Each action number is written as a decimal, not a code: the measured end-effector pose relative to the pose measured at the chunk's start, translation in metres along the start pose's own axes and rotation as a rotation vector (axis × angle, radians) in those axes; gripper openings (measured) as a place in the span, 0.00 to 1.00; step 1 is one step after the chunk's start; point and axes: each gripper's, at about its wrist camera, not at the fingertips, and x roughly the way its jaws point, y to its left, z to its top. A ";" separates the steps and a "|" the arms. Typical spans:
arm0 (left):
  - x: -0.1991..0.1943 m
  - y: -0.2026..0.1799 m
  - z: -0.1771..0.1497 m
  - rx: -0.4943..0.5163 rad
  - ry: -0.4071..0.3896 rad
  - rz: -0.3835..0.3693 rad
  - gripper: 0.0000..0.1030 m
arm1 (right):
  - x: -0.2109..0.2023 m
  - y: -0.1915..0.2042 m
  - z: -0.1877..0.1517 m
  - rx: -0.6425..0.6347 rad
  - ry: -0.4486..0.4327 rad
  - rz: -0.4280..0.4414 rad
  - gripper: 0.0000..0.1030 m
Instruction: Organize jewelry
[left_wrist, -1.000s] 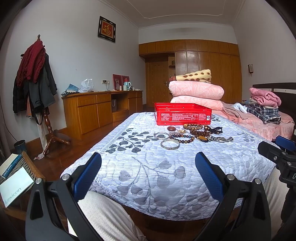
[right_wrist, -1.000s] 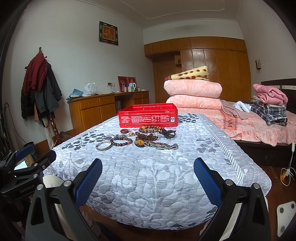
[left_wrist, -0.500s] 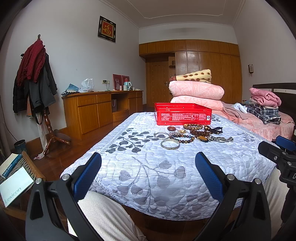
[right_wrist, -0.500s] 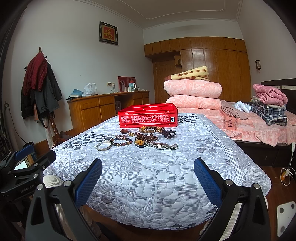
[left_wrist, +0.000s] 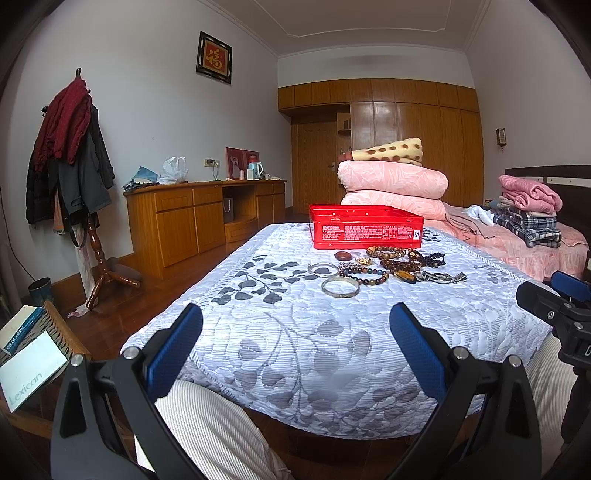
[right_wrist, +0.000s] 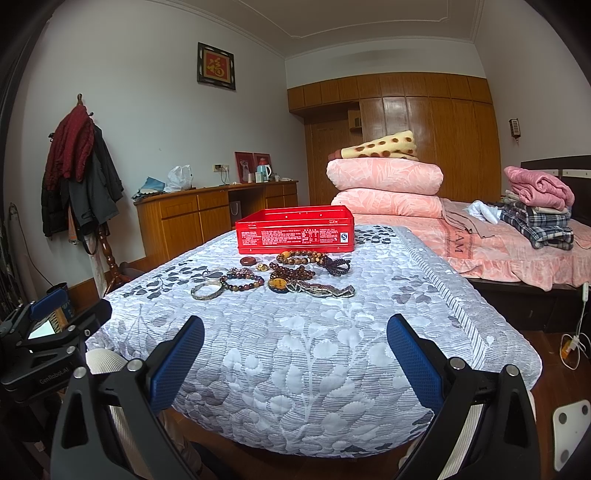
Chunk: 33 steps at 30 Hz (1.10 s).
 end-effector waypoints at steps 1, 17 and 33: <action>0.000 0.000 0.000 0.001 0.000 0.000 0.95 | 0.000 0.000 0.000 0.000 0.000 0.000 0.94; 0.002 0.001 -0.001 0.000 0.010 0.001 0.95 | 0.001 -0.001 0.000 0.003 0.004 -0.001 0.94; 0.023 0.001 -0.001 -0.011 0.048 -0.022 0.95 | 0.018 -0.014 -0.002 0.030 0.030 -0.001 0.94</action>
